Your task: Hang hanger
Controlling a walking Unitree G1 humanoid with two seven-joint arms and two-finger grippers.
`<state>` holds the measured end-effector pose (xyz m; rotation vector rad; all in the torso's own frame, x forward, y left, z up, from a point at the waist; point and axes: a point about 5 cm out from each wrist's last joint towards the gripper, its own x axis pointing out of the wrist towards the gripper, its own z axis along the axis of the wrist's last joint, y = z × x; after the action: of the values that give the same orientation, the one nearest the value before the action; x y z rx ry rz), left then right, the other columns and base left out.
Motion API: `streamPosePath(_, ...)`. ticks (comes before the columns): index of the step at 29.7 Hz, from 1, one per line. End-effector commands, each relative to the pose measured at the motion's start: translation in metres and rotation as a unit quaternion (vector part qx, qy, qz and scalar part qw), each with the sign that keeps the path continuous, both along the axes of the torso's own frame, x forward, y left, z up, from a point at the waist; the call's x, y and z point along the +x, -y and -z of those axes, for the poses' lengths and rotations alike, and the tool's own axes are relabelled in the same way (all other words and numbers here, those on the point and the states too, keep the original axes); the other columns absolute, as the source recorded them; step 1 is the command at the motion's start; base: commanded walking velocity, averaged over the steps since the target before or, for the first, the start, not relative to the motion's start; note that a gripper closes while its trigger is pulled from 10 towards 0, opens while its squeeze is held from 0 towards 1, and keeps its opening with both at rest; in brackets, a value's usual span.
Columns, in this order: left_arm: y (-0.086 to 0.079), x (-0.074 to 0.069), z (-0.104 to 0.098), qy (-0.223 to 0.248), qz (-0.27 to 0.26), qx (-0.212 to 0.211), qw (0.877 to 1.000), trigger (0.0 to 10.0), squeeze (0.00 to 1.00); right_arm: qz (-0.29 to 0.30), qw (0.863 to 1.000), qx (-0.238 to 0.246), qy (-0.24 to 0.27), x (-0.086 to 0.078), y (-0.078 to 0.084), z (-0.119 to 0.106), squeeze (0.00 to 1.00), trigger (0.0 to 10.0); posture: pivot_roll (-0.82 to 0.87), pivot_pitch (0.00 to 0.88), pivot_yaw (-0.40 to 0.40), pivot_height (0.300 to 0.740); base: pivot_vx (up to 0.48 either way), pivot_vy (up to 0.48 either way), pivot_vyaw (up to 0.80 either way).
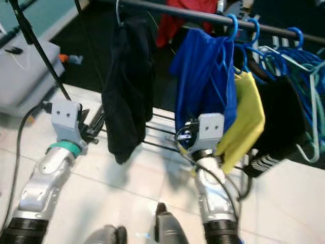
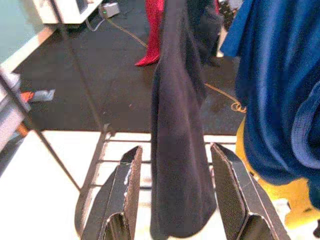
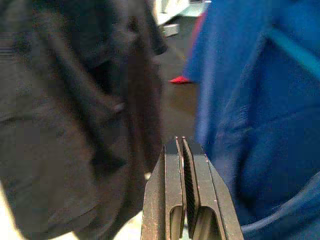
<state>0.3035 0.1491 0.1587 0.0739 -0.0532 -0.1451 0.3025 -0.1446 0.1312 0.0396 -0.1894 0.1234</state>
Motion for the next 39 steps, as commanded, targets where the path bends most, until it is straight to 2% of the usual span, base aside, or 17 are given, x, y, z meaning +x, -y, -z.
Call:
streamPosePath(1,-0.001,-0.002,0.007,-0.014,-0.005,0.003,1.000,10.0,0.00,0.005,1.000,-0.004,-0.007,-0.002,0.003,0.004,0.00,10.0,-0.08,0.153,0.061,0.740,-0.352,0.000,0.00)
streamPosePath(15,-0.003,-0.002,0.009,-0.017,-0.008,0.005,1.000,10.0,0.00,0.003,1.000,-0.016,-0.015,-0.001,0.005,0.008,0.00,10.0,-0.08,0.145,0.059,0.740,-0.299,0.000,0.00)
streamPosePath(21,-0.011,0.001,0.018,-0.039,-0.013,0.000,0.999,10.0,0.00,0.028,0.998,-0.041,-0.043,0.002,0.022,0.022,0.00,10.0,-0.09,0.119,0.049,0.740,0.000,0.000,0.00)
streamPosePath(23,-0.019,0.006,0.029,-0.056,-0.029,0.014,0.998,10.0,0.00,0.043,0.995,-0.048,-0.081,0.003,0.034,0.038,0.00,10.0,-0.09,0.093,0.041,0.740,0.000,0.000,0.00)
streamPosePath(24,-0.019,0.006,0.029,-0.056,-0.029,0.014,0.998,10.0,0.00,0.043,0.995,-0.048,-0.081,0.003,0.034,0.038,0.00,10.0,-0.09,0.093,0.041,0.740,0.000,0.000,0.00)
streamPosePath(26,-0.029,0.009,0.046,-0.090,-0.054,0.026,0.994,10.0,0.00,0.054,0.990,-0.039,-0.128,0.002,0.042,0.057,0.00,10.0,-0.11,0.047,0.037,0.740,0.000,0.000,0.00)
streamPosePath(29,-0.032,0.010,0.054,-0.106,-0.062,0.037,0.992,10.0,0.00,0.060,0.986,-0.019,-0.155,0.001,0.043,0.067,0.00,10.0,-0.11,0.047,0.037,0.740,0.000,0.000,0.00)
streamPosePath(31,-0.037,0.008,0.061,-0.102,-0.066,0.064,0.991,10.0,0.00,0.039,0.983,-0.018,-0.181,0.000,0.036,0.077,0.00,10.0,-0.11,0.026,0.042,0.740,0.000,0.000,0.00)
streamPosePath(35,-0.040,0.005,0.067,-0.107,-0.066,0.076,0.989,10.0,0.00,0.035,0.980,-0.017,-0.194,0.000,0.035,0.082,0.00,10.0,-0.11,0.015,0.044,0.740,0.000,0.000,0.00)
streamPosePath(38,-0.047,-0.003,0.092,-0.135,-0.073,0.088,0.984,10.0,0.00,0.028,0.972,-0.044,-0.230,-0.003,0.046,0.098,0.00,10.0,-0.11,0.000,0.025,0.740,0.000,0.000,0.00)
streamPosePath(39,-0.047,-0.003,0.092,-0.135,-0.073,0.088,0.984,10.0,0.00,0.028,0.972,-0.044,-0.230,-0.003,0.046,0.098,0.00,10.0,-0.11,0.000,0.025,0.740,0.000,0.000,0.00)
